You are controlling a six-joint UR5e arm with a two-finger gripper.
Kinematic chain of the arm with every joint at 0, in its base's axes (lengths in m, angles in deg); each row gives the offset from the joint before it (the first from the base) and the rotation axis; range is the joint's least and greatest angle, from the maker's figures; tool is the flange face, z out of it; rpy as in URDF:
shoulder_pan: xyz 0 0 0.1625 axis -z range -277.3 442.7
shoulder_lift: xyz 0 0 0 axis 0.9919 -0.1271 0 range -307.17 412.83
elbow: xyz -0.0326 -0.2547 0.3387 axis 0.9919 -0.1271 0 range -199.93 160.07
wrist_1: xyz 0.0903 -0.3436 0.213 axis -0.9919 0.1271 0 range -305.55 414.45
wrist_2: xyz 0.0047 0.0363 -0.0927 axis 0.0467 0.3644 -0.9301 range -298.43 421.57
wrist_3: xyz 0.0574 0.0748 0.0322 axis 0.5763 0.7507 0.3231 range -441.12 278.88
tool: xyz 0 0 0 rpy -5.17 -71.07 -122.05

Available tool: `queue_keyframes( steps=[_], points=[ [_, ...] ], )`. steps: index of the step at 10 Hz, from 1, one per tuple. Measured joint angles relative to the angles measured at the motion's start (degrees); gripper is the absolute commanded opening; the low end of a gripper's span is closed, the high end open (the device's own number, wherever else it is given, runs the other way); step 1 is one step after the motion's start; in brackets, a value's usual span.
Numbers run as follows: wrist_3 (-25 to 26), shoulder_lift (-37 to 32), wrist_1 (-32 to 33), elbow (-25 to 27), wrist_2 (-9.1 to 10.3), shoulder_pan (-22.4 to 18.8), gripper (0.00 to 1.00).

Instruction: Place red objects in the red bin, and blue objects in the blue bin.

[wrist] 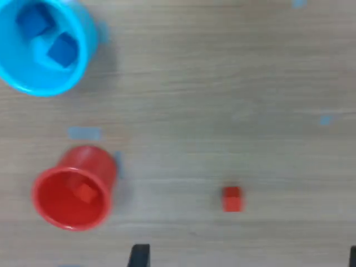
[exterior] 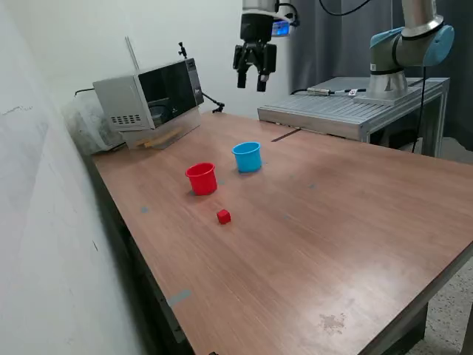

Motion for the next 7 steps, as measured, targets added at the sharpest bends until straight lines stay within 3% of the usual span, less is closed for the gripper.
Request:
queue_keyframes(
  steps=[4, 7],
  points=[
    [0.37, -6.50, -0.04, 4.09, 0.23, -5.59, 1.00],
    [0.52, -2.66, 0.37, 2.37, 1.85, -6.91, 1.00]
  ],
)
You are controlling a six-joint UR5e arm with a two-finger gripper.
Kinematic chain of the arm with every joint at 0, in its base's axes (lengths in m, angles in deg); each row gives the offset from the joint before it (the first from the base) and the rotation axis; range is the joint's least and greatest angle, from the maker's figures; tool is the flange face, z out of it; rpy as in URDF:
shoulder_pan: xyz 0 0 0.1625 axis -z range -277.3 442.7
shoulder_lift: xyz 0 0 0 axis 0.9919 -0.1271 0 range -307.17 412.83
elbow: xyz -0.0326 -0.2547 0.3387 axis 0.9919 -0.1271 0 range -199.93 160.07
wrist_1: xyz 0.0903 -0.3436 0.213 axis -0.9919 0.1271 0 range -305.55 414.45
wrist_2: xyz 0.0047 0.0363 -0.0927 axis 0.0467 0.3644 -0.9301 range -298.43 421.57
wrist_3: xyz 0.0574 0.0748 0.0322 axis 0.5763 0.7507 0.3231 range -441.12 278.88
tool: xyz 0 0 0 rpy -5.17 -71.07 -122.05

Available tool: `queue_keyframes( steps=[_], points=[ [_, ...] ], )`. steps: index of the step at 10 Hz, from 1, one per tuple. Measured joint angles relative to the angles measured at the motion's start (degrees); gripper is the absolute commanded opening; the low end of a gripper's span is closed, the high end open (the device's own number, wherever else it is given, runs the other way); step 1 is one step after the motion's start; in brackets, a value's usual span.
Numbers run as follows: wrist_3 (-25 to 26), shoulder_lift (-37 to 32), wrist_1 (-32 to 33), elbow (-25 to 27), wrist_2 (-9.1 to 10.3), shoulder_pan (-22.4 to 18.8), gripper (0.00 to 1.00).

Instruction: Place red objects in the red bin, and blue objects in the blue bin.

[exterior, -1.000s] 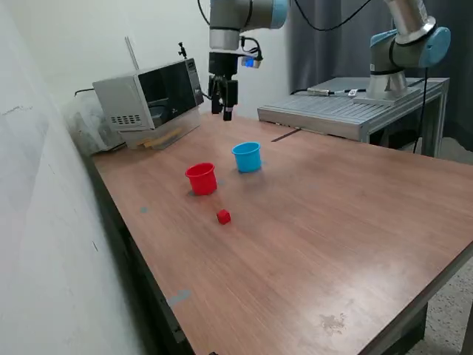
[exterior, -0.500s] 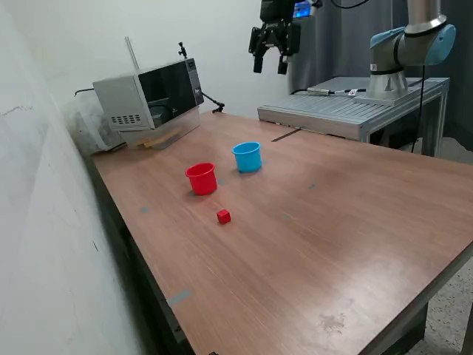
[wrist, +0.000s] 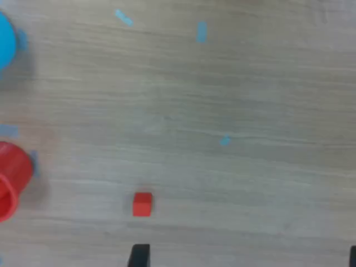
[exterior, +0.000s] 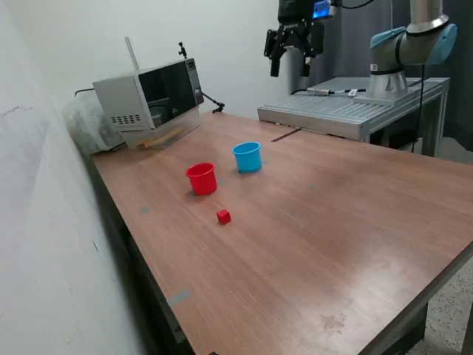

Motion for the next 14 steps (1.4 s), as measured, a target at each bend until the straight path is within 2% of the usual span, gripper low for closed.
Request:
queue_keyframes(
  steps=[3, 8, 11, 14],
  points=[
    [0.02, 11.27, -0.36, -10.09, 0.29, -0.22, 1.00],
    [0.16, 29.89, -2.56, -26.15, -0.68, 0.14, 1.00],
    [0.19, 36.16, -3.82, -32.06, -1.15, 0.84, 1.00],
    [0.10, 39.66, -3.92, -35.50, -2.39, 3.14, 1.00]
  ],
)
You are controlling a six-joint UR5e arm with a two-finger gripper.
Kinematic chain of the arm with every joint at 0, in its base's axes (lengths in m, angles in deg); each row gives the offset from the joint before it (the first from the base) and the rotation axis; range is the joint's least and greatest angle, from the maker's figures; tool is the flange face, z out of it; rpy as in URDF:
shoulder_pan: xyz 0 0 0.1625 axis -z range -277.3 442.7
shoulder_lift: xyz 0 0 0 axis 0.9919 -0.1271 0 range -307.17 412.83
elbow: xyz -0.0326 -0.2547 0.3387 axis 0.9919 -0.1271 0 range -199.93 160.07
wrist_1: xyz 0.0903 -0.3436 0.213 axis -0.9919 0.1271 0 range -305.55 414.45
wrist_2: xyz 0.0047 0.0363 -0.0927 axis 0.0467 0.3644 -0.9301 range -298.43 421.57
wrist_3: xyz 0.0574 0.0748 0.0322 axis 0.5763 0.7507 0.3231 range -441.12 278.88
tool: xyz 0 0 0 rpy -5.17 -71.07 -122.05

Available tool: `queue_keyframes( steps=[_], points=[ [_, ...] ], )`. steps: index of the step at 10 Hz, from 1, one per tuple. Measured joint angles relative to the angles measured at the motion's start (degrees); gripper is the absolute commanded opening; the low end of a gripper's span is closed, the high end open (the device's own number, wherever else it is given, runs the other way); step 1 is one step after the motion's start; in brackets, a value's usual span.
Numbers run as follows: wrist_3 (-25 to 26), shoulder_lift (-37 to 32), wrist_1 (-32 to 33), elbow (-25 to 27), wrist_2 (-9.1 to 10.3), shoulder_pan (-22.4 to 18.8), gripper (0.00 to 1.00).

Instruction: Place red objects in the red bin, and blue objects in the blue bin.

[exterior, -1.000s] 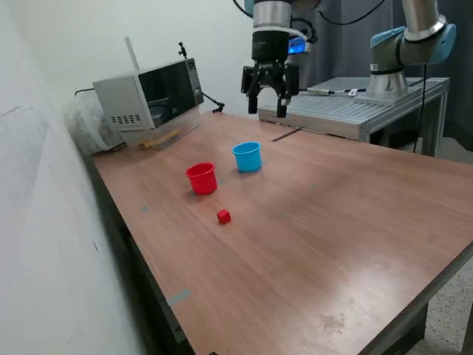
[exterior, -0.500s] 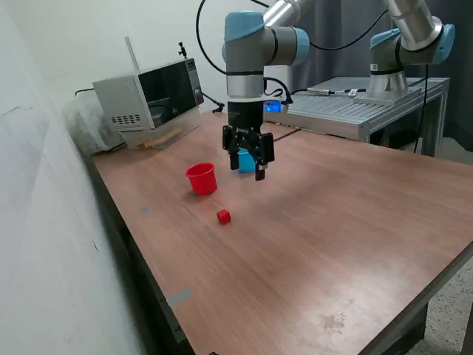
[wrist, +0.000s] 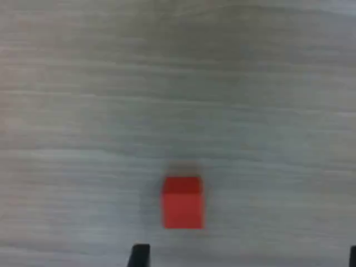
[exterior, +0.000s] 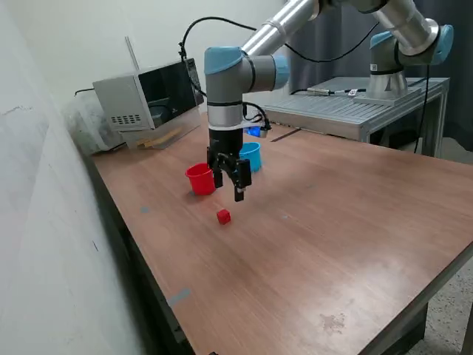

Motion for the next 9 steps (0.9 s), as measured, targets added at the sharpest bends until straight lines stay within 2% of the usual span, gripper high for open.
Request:
queue_keyframes(
  steps=[3, 9],
  points=[
    [-0.09, 2.25, 0.10, -1.30, -0.20, 2.40, 1.00],
    [-0.33, 4.60, 0.38, -2.64, -0.05, 2.91, 1.00]
  ],
)
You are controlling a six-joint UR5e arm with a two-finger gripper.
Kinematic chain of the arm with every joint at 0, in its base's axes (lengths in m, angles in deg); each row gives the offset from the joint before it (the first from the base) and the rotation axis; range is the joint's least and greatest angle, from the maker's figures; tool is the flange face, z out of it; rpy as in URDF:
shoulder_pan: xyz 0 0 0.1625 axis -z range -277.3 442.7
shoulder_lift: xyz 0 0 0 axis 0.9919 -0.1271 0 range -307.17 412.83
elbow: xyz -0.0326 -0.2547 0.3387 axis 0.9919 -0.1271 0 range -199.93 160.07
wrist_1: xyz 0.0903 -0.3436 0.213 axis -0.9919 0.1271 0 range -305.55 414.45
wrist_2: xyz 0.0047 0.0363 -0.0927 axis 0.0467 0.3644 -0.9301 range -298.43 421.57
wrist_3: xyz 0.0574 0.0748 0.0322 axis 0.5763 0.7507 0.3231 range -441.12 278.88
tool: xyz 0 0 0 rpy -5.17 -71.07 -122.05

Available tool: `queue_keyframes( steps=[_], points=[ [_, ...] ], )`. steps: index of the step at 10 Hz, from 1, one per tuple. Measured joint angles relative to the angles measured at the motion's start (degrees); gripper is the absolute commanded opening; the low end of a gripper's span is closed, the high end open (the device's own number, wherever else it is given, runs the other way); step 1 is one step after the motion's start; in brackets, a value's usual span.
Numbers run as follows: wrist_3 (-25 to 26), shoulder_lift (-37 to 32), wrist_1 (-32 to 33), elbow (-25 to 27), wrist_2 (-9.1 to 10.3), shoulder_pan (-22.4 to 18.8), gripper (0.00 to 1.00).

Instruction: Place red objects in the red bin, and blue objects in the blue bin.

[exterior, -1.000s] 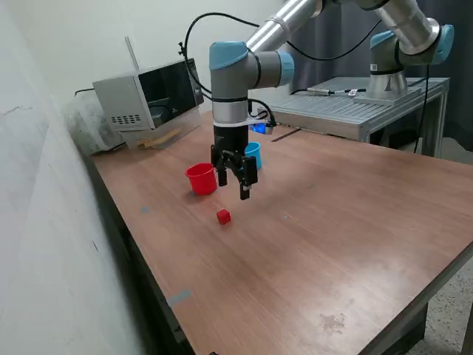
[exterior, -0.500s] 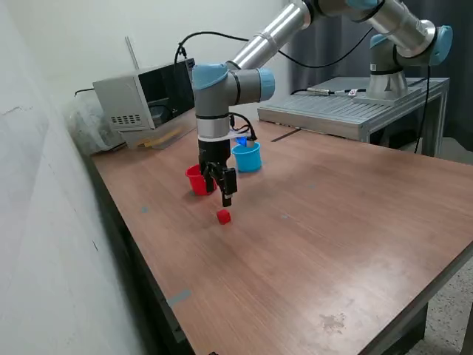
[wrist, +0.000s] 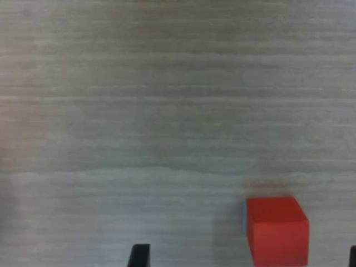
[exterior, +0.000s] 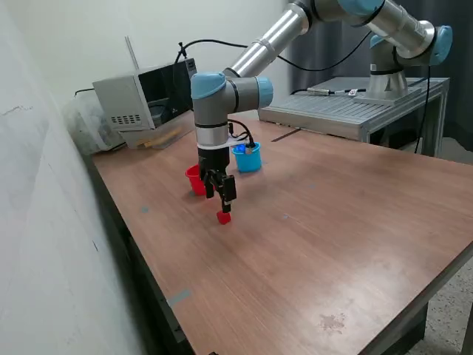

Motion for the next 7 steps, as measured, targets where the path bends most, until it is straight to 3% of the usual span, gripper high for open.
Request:
queue_keyframes(
  steps=[7],
  points=[
    [-0.15, 0.60, 0.19, -0.01, 0.37, -0.09, 1.00]
  ],
)
